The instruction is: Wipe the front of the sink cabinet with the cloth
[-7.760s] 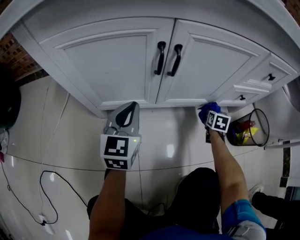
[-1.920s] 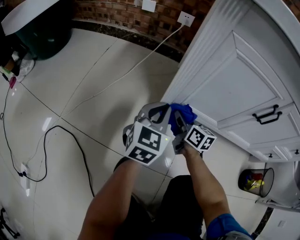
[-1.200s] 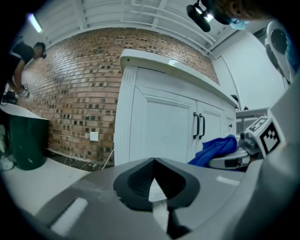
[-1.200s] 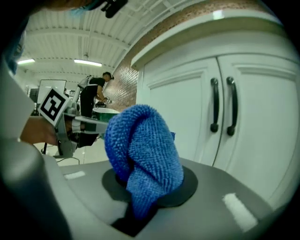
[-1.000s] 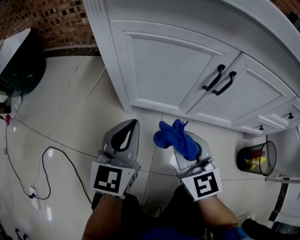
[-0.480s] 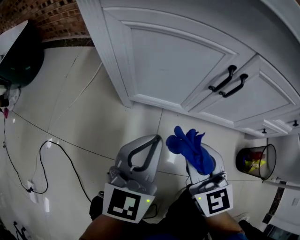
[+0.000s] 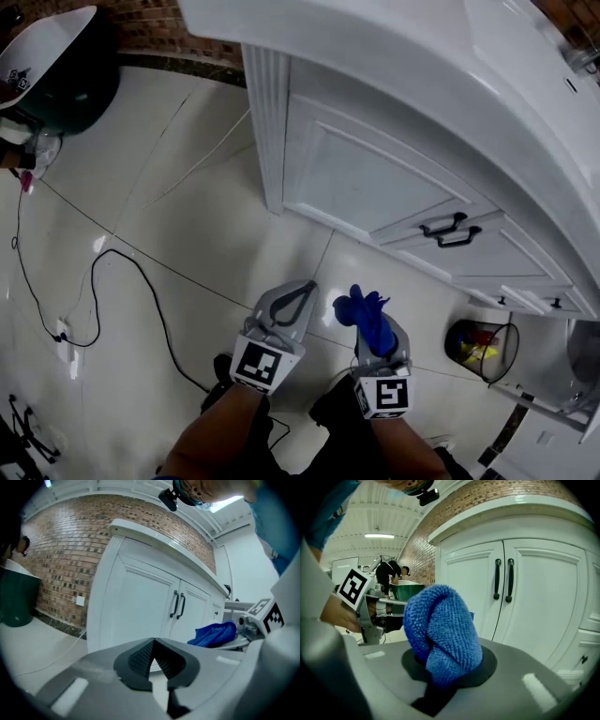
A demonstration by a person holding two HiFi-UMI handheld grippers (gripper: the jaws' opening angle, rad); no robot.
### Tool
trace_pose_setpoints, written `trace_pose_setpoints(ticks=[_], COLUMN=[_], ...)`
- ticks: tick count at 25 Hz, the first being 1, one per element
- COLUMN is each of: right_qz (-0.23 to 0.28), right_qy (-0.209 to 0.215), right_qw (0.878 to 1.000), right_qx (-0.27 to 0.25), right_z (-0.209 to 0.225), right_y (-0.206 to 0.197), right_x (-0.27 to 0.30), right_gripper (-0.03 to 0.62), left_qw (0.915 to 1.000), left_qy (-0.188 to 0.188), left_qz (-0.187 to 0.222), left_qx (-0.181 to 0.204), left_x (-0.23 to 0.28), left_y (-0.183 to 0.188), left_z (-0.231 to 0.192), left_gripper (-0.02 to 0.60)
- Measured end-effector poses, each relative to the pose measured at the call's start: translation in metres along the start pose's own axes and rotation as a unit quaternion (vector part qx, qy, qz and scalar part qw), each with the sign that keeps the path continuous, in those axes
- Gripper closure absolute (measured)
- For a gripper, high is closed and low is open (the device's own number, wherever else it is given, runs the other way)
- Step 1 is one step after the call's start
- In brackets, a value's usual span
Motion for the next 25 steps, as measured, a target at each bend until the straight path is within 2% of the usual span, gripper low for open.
trace_pose_setpoints(ticks=[2, 3, 5, 7, 10, 13, 16, 18, 21, 23, 25], right_qz=[0.002, 0.004, 0.008, 0.006, 0.005, 0.011, 0.007, -0.012, -0.030, -0.039, -0.046], right_qy=[-0.006, -0.008, -0.014, -0.015, 0.014, 0.065, 0.108, 0.118, 0.128, 0.127, 0.109], right_qw=[1.000, 1.000, 1.000, 1.000, 1.000, 0.996, 0.985, 0.973, 0.950, 0.949, 0.966], right_qx=[0.003, 0.011, 0.024, 0.025, 0.007, -0.052, -0.135, -0.196, -0.284, -0.285, -0.230], right_z=[-0.003, -0.003, -0.002, -0.004, -0.013, -0.024, -0.031, -0.034, -0.041, -0.045, -0.046], right_y=[0.014, 0.024, 0.048, 0.076, 0.123, 0.167, 0.200, 0.215, 0.218, 0.227, 0.247], right_x=[-0.012, -0.019, -0.034, -0.053, -0.079, -0.102, -0.127, -0.147, -0.164, -0.172, -0.183], right_gripper=[0.523, 0.523, 0.523, 0.523, 0.523, 0.525, 0.525, 0.525, 0.526, 0.526, 0.526], left_qw=[0.9991, 0.9988, 0.9984, 0.9982, 0.9962, 0.9958, 0.9961, 0.9968, 0.9963, 0.9962, 0.9963], left_qy=[0.035, 0.041, 0.035, 0.034, 0.034, 0.036, 0.035, 0.044, 0.063, 0.059, 0.050], left_qz=[0.021, 0.027, 0.024, 0.019, -0.006, -0.020, -0.033, -0.043, -0.056, -0.058, -0.063], left_qx=[-0.005, 0.003, 0.037, 0.047, 0.080, 0.082, 0.074, 0.051, 0.019, 0.026, 0.031], left_x=[-0.020, -0.028, -0.044, -0.061, -0.091, -0.122, -0.160, -0.187, -0.219, -0.233, -0.248], left_y=[0.020, 0.035, 0.068, 0.102, 0.157, 0.204, 0.244, 0.266, 0.288, 0.299, 0.310], left_z=[0.002, 0.005, 0.011, 0.018, 0.030, 0.046, 0.061, 0.071, 0.084, 0.092, 0.102], left_gripper=[0.580, 0.580, 0.580, 0.580, 0.580, 0.580, 0.580, 0.580, 0.580, 0.580, 0.580])
Point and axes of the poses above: the fingertips, and each gripper's own axes: x forward along the fingers, z to its right, y out of its top, the point moved 8 cm from there along -x, backward along the fingers, and after that the axes turned 10 degrees about -y, right-handed, at the moved point
